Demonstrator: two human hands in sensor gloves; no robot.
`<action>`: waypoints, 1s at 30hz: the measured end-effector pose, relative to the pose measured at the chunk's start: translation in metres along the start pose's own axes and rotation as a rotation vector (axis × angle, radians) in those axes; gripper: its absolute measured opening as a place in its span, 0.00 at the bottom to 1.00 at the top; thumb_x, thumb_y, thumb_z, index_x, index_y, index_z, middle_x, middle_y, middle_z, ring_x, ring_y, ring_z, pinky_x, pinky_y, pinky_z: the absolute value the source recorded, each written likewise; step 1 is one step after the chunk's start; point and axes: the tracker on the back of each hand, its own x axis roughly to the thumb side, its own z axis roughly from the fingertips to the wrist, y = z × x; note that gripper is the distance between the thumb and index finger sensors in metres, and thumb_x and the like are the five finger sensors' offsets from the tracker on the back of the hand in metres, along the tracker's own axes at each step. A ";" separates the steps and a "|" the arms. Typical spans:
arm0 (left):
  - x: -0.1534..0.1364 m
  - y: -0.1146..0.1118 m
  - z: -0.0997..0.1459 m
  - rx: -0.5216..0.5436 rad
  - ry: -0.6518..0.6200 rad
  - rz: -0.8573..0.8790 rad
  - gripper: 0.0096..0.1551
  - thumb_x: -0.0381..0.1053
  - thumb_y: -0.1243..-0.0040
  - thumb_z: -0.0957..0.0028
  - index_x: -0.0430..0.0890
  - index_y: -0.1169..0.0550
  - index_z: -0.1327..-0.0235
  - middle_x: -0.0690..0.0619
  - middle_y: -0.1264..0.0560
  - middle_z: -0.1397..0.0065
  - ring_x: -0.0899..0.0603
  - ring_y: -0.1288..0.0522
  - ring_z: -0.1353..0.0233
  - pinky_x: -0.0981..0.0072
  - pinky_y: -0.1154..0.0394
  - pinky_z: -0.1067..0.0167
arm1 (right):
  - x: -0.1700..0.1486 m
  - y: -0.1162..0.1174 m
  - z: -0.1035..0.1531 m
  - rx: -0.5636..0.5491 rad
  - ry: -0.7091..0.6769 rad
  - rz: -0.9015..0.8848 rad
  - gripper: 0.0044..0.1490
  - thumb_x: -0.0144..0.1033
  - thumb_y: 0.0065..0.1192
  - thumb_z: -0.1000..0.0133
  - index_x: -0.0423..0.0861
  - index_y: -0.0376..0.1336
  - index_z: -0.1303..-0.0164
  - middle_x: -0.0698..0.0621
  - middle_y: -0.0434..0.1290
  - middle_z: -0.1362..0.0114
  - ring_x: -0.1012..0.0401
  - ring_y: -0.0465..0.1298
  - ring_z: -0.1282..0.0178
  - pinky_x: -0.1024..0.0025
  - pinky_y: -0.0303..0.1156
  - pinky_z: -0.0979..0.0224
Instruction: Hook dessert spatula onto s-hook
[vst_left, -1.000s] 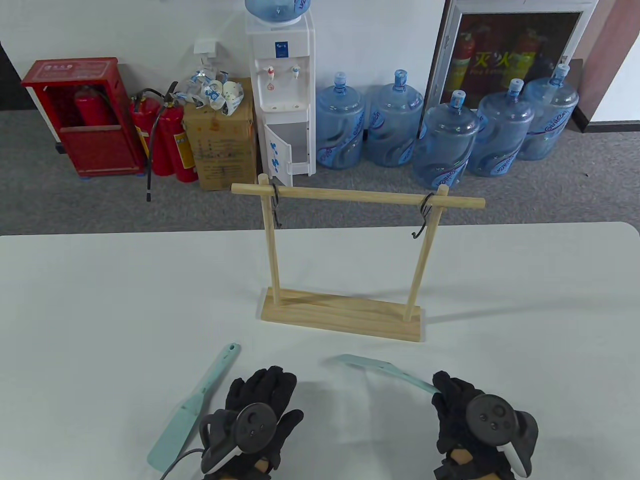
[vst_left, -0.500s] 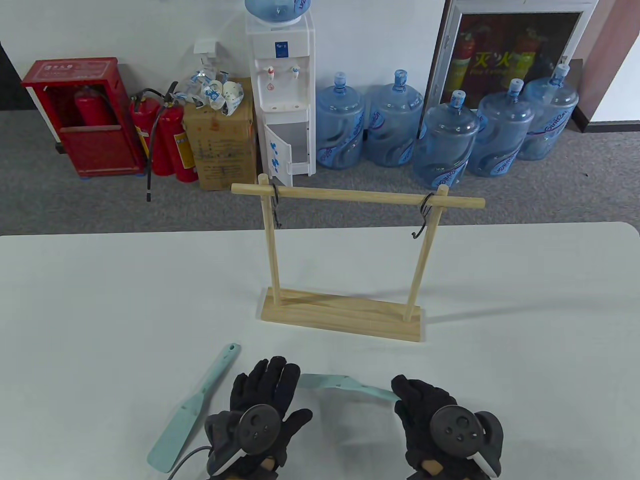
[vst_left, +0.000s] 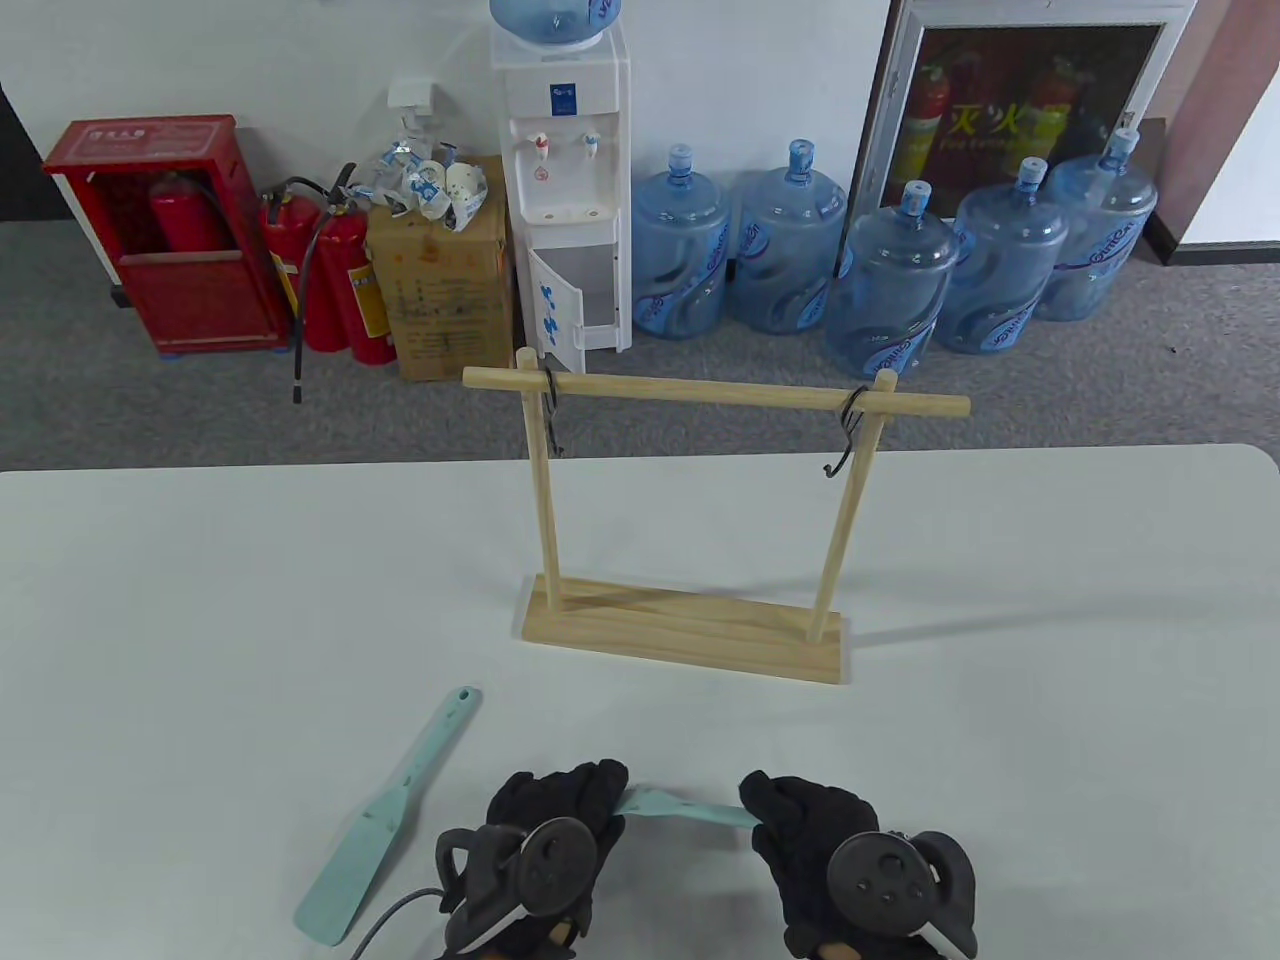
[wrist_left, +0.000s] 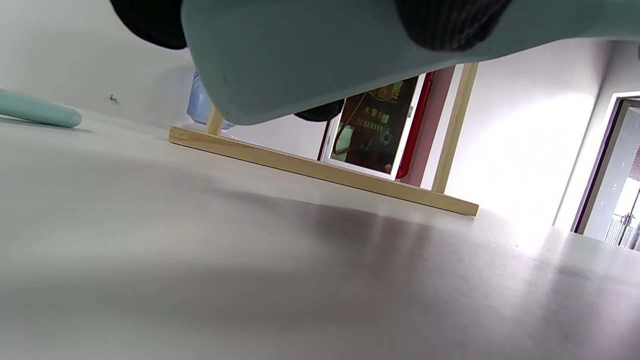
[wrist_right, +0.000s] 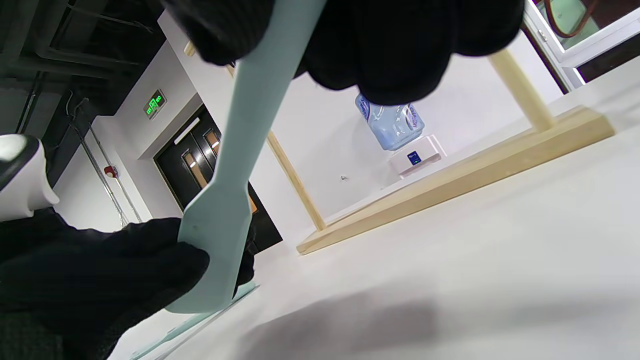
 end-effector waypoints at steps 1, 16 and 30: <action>0.000 0.000 0.000 0.000 -0.001 0.001 0.35 0.64 0.47 0.51 0.54 0.26 0.29 0.51 0.20 0.30 0.43 0.20 0.35 0.36 0.37 0.29 | 0.000 -0.001 0.000 0.002 0.000 -0.003 0.32 0.40 0.53 0.48 0.46 0.60 0.32 0.42 0.61 0.32 0.48 0.70 0.45 0.42 0.59 0.30; -0.025 0.007 0.005 0.062 0.055 0.073 0.34 0.62 0.44 0.52 0.49 0.19 0.35 0.49 0.13 0.43 0.45 0.14 0.49 0.41 0.29 0.37 | -0.042 -0.021 0.013 -0.032 0.188 -0.006 0.56 0.58 0.57 0.48 0.45 0.36 0.20 0.43 0.44 0.21 0.45 0.58 0.24 0.36 0.48 0.23; -0.050 0.028 -0.013 0.158 0.204 0.788 0.34 0.62 0.46 0.47 0.42 0.18 0.38 0.50 0.11 0.53 0.45 0.14 0.59 0.45 0.25 0.46 | -0.060 -0.026 0.013 -0.036 0.248 0.010 0.57 0.58 0.57 0.49 0.46 0.36 0.20 0.44 0.42 0.20 0.44 0.55 0.21 0.35 0.46 0.22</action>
